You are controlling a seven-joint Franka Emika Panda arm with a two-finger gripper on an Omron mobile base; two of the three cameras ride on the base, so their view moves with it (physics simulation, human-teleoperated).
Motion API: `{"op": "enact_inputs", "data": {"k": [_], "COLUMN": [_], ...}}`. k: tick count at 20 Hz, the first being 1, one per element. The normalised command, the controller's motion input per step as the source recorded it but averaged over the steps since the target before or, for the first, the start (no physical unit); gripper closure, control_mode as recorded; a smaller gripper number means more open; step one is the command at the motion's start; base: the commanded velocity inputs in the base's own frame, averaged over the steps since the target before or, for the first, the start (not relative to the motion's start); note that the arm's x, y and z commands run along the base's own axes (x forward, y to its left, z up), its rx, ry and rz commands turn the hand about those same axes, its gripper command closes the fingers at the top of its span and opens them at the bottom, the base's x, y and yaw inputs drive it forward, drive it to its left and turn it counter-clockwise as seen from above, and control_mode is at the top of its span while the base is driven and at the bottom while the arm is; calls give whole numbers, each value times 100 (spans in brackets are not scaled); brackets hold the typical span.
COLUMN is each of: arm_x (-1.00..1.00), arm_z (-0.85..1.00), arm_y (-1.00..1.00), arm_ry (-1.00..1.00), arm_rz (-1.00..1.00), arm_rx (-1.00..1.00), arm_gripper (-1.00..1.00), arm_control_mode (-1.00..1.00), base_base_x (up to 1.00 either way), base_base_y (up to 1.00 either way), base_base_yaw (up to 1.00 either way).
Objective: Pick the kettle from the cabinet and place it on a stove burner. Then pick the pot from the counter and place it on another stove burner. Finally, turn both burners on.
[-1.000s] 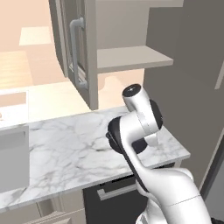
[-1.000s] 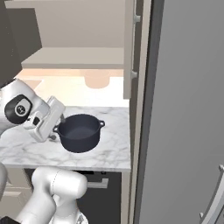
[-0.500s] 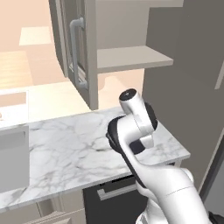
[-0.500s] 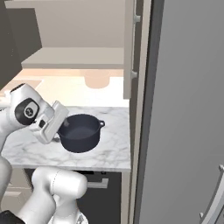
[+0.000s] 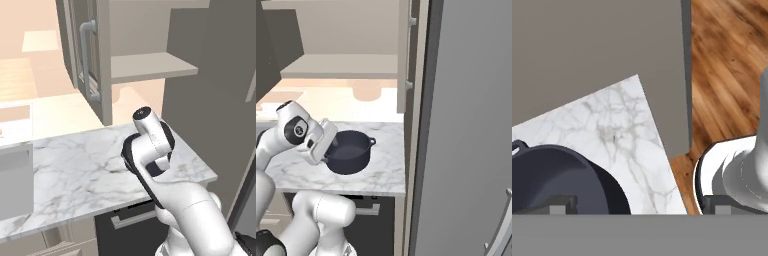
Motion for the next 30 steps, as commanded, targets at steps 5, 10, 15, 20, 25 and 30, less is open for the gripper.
{"op": "enact_inputs", "data": {"k": [5, 10, 15, 20, 25, 30], "arm_x": [26, 8, 14, 18, 18, 24], "arm_z": [-24, -25, -26, -24, -22, -19], "arm_y": [5, 6, 6, 4, 5, 6], "arm_ry": [0, 0, 0, 0, 0, 0], "arm_rz": [0, 0, 0, 0, -1, -1], "arm_rx": [0, 0, 0, 0, 0, 0], "arm_gripper": [-100, -100, -100, -100, -100, -100], "arm_control_mode": [-100, -100, -100, -100, -100, -100], "base_base_x": [0, 0, 0, 0, 0, 0], "base_base_y": [0, 0, 0, 0, 0, 0], "base_base_yaw": [0, 0, 0, 0, 0, 0]}}
